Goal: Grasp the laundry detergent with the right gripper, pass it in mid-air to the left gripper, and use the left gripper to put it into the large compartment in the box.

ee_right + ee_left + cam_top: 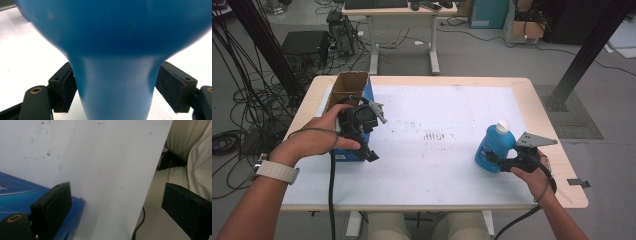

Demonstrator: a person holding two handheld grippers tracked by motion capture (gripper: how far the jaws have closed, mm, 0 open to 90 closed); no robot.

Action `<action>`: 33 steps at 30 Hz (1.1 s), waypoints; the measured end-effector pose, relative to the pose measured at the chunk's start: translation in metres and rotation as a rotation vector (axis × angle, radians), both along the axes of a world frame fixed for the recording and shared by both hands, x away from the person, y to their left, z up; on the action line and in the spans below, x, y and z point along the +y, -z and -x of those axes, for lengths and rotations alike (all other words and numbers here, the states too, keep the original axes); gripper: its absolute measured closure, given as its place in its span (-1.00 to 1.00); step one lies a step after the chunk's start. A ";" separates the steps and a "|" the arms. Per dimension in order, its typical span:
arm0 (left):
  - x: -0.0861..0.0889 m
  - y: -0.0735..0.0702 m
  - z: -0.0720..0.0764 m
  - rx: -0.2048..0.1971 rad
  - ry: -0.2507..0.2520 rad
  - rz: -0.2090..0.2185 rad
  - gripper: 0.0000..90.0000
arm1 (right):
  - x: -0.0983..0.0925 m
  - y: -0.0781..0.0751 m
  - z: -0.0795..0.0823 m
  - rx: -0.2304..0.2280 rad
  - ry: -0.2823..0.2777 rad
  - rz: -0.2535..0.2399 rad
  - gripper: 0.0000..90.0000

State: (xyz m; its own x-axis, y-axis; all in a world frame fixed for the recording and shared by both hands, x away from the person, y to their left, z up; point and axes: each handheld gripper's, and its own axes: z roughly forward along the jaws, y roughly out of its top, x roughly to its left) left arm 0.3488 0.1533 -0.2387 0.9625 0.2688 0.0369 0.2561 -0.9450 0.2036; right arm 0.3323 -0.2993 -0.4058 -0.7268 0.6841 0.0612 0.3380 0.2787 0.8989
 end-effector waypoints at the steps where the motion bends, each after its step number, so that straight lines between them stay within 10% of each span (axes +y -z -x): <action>1: 0.000 0.000 0.000 0.000 0.001 -0.001 -0.79 | 0.001 0.000 0.000 -0.001 -0.001 -0.001 -0.45; 33: 0.001 0.001 0.001 0.002 -0.004 0.001 -0.78 | 0.004 0.006 -0.001 -0.081 -0.029 -0.008 -0.07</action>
